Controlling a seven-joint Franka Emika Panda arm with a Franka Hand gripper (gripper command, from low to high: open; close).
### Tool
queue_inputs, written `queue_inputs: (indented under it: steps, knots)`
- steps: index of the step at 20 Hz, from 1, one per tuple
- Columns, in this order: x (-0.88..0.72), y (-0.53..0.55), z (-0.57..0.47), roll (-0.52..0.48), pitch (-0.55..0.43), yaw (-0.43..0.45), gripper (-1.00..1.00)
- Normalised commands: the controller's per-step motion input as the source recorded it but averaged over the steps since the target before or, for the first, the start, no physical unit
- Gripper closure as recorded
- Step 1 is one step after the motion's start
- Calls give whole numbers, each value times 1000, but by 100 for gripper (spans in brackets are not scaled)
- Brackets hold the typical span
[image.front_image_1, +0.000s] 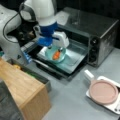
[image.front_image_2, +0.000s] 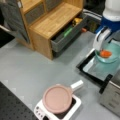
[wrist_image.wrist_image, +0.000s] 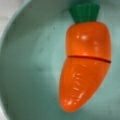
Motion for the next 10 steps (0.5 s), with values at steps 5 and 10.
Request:
queue_inputs:
  steps: [5, 10]
  knots:
    - [-122, 38, -78, 91, -85, -10, -100]
    - [-95, 89, -74, -19, -84, 109, -100]
